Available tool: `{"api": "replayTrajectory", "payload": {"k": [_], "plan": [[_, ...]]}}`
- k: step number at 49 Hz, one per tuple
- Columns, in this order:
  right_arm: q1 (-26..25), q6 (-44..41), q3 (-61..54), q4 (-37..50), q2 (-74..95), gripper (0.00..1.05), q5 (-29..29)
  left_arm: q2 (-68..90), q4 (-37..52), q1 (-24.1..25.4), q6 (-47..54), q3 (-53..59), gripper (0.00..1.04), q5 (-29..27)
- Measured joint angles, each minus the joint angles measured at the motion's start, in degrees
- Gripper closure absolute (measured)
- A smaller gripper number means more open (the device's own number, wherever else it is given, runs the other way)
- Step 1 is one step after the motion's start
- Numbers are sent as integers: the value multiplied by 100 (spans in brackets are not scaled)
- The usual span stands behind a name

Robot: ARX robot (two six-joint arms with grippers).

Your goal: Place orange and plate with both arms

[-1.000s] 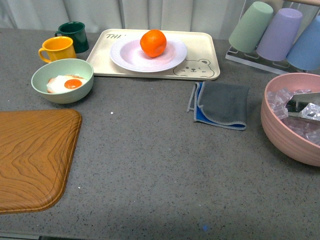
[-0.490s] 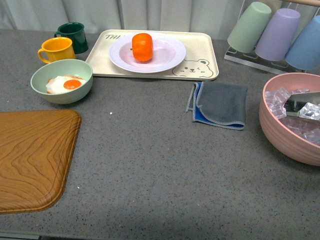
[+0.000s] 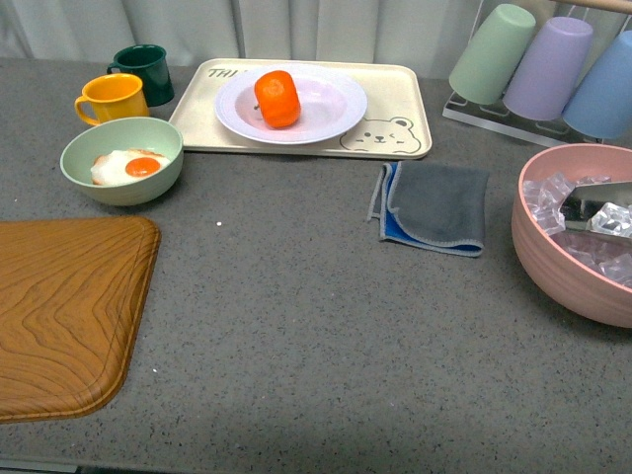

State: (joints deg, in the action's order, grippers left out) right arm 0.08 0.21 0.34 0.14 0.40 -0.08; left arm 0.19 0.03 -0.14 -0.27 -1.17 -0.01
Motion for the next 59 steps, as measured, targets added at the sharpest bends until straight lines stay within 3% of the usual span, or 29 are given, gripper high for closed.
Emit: {"api": "replayTrajectory", "payload": {"k": [7,11,19,31,59], "plan": [[0,-7,0,-2,-13,100,0,0,0,0,0,0,7,0],[0,-4,0,-2,-15,86,0,0,0,0,0,0,7,0],[0,-4,0,-4,-15,49,0,0,0,0,0,0,7,0],[0,-2,0,-4,-15,8,0,0,0,0,0,0,7,0],[0,-2,0,-4,-15,9,0,0,0,0,2,0,7,0]]}}
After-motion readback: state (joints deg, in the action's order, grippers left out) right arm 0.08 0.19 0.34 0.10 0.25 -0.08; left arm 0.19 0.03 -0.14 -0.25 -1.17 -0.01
